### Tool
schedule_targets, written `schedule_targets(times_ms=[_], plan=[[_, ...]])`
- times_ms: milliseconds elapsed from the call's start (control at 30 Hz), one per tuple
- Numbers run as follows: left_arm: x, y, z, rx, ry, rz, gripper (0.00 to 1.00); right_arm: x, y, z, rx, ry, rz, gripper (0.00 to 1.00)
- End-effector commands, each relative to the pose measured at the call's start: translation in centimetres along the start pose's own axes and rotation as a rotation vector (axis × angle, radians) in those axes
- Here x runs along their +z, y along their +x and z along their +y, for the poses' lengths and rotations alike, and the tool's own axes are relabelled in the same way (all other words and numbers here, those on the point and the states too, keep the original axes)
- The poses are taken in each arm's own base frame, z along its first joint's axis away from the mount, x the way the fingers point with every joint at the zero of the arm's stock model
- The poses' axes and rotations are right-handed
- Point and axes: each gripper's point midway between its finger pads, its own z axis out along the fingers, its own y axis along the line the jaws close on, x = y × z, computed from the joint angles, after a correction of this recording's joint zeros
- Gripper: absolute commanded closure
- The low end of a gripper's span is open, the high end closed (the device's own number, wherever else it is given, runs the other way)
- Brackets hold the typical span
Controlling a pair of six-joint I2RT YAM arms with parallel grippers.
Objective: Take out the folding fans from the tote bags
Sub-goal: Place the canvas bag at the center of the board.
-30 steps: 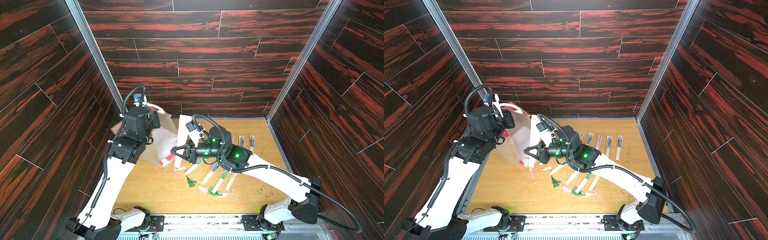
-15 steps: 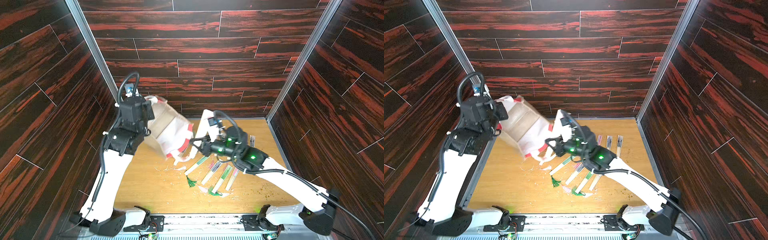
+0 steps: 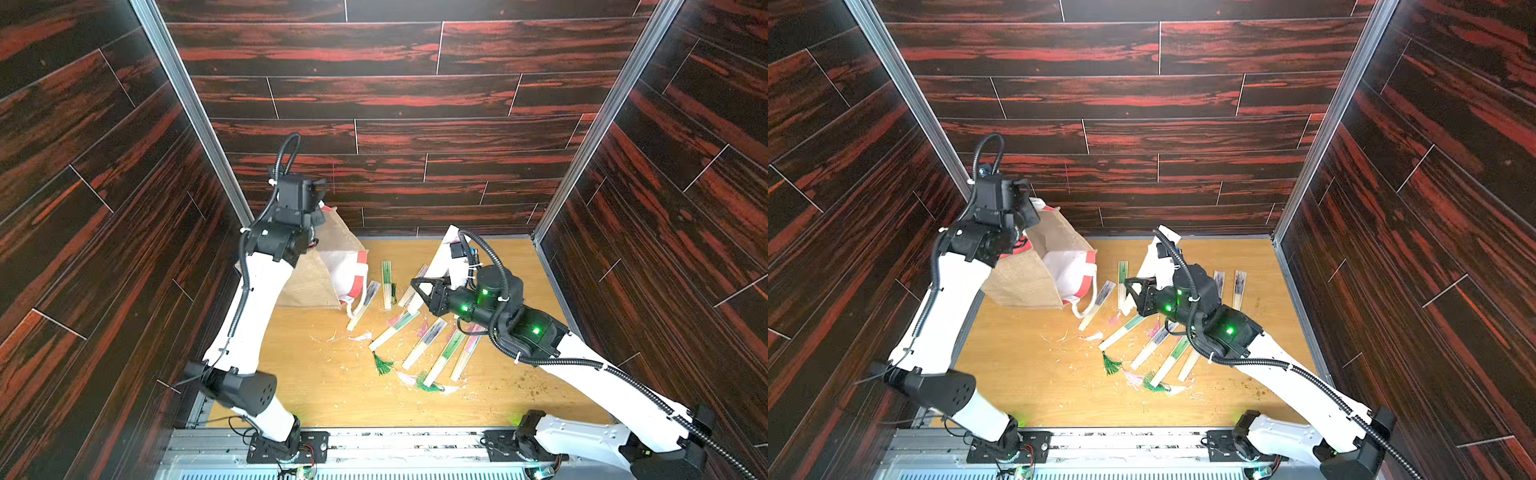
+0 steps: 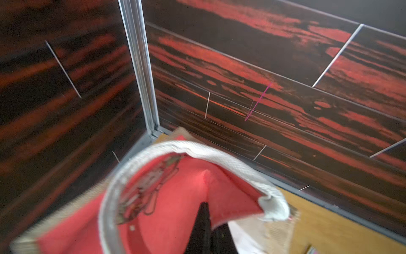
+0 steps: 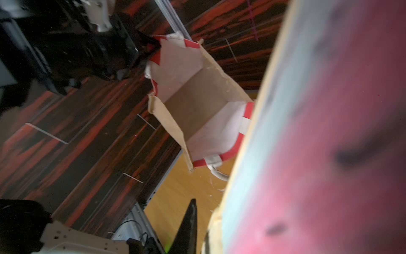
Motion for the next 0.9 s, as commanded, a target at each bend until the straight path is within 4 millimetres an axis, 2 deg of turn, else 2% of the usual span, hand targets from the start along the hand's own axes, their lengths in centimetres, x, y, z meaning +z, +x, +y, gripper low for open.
schedule_targets(times_ms=[0, 167, 367, 433, 600, 700, 867], plan=[[-0.4, -1.6, -0.2, -0.165, 0.023, -0.032, 1.00, -1.7, -0.6, -1.5, 0.015, 0.072, -0.040, 1.00], [2.0, -0.4, 0.2, -0.310, 0.036, 0.005, 1.00, -2.8, -0.5, -3.7, 0.054, 0.133, -0.052, 1.00], [6.6, 1.4, 2.6, -0.554, 0.076, 0.078, 1.00, -2.5, 0.4, -5.8, 0.118, 0.174, -0.009, 1.00], [8.7, 3.2, 3.6, -0.654, 0.085, 0.141, 1.00, -2.3, 0.7, -6.3, 0.128, 0.190, 0.003, 1.00], [15.7, 8.5, 5.6, -0.922, 0.169, 0.277, 1.00, -1.6, 1.0, -6.7, 0.145, 0.198, 0.026, 1.00], [17.0, 9.1, 6.6, -0.919, 0.156, 0.312, 1.00, -1.4, 1.1, -6.8, 0.143, 0.199, 0.036, 1.00], [17.4, 8.0, 8.9, -0.936, 0.147, 0.300, 1.00, -0.7, 1.4, -7.0, 0.142, 0.192, 0.052, 1.00]])
